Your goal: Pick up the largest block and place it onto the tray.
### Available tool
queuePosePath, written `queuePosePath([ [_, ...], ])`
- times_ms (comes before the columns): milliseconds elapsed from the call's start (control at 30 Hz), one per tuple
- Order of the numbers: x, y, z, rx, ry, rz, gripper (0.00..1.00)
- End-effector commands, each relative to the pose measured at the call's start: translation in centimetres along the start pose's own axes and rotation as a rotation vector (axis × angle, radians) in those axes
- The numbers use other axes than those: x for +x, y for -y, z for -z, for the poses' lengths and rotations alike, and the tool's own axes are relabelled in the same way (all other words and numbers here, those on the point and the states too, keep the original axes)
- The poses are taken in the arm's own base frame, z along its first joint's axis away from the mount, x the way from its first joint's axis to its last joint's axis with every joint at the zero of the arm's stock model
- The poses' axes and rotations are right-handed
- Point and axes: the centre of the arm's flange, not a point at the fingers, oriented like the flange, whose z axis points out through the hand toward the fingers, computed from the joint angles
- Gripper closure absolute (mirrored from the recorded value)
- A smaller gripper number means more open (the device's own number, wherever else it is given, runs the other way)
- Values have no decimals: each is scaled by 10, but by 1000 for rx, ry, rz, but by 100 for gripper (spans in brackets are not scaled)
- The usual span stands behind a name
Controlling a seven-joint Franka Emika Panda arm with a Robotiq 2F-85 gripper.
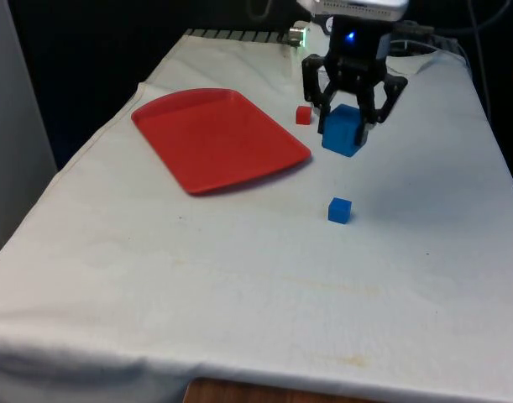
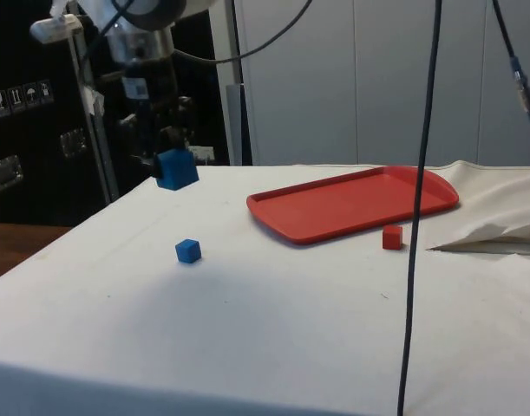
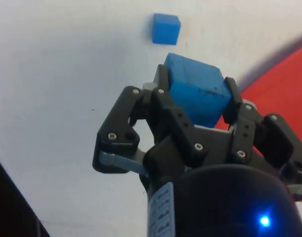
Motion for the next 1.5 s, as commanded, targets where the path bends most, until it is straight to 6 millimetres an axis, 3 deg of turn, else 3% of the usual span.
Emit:
queuePosePath([
  [0,-3,-5,0,2,-8,3,97],
  [67,-1,-3,-1,0,2,0,97],
  [300,-13,-33,-13,-3,18,1,97],
  [333,-11,-28,-13,-4,26,0,97],
  [533,-23,-53,-23,-4,33,0,97],
  [633,-23,-55,-26,-3,48,-2,97],
  [1067,-38,-97,-26,-21,38,-3,97],
  [1467,-48,-131,-38,-8,12,-2,97],
])
